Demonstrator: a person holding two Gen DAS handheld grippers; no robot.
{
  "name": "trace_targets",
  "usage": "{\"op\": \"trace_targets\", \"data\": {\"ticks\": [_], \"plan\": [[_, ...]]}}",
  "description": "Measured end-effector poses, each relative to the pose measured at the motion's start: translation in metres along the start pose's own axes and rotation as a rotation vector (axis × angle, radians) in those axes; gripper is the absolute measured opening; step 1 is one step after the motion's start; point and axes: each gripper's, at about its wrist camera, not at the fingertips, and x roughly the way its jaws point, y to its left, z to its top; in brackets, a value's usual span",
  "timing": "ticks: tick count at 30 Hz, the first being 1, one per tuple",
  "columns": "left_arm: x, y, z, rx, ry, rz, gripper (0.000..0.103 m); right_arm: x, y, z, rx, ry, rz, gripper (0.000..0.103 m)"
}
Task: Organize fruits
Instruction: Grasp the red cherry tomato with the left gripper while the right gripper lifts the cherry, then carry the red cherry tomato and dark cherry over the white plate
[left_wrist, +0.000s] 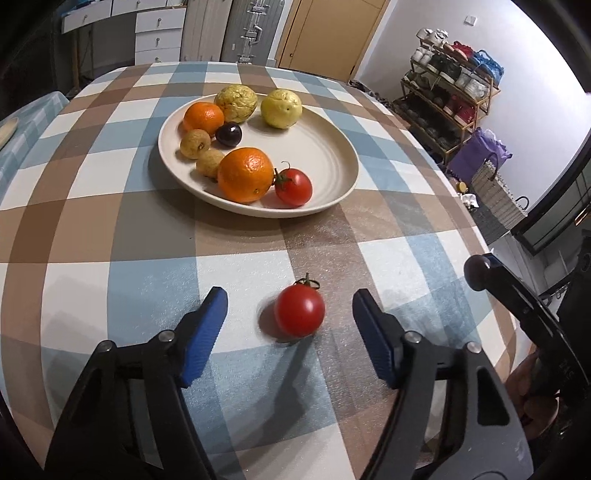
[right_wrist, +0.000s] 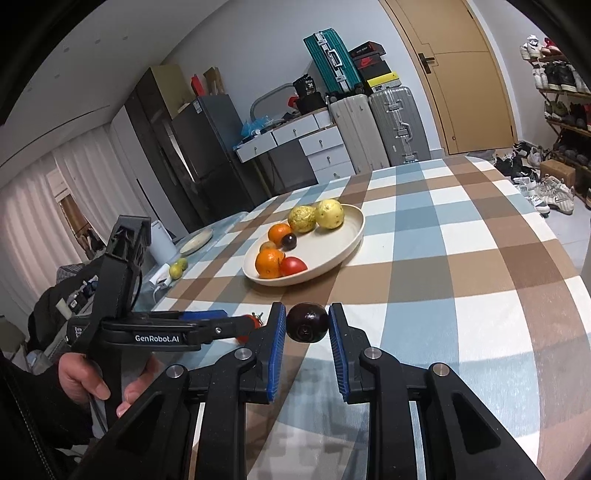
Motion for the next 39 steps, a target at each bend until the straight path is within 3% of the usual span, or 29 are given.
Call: {"op": "trace_targets", "data": {"ticks": [3,9,11,20,25,39], "plan": [[0.0,0.002,0.001,-0.006,0.0,-0.009,0.063,0.001,0.002,0.002,-0.006,-0.002,0.002,0.024],[0.006,0.006,0.002,-0.012,0.02,-0.047,0.04,0.003,0.003,0.002,-0.01,0.003,0.001,0.024],[0.008,0.006,0.001,-0.008,0.031,-0.07,0.028,0.003,0.004,0.002,-0.008,0.007,0.0,0.024],[0.002,0.011,0.005,-0.029,0.013,-0.111,0.026,0.007,0.008,0.006,-0.019,0.022,-0.008,0.024],[-0.011,0.012,0.014,-0.029,-0.023,-0.124,0.026,0.016,0.014,0.015,-0.035,0.024,0.029,0.024],[-0.023,0.033,0.075,-0.033,-0.104,-0.134,0.026,0.073,0.015,0.049,-0.043,0.089,0.076,0.024]]}}
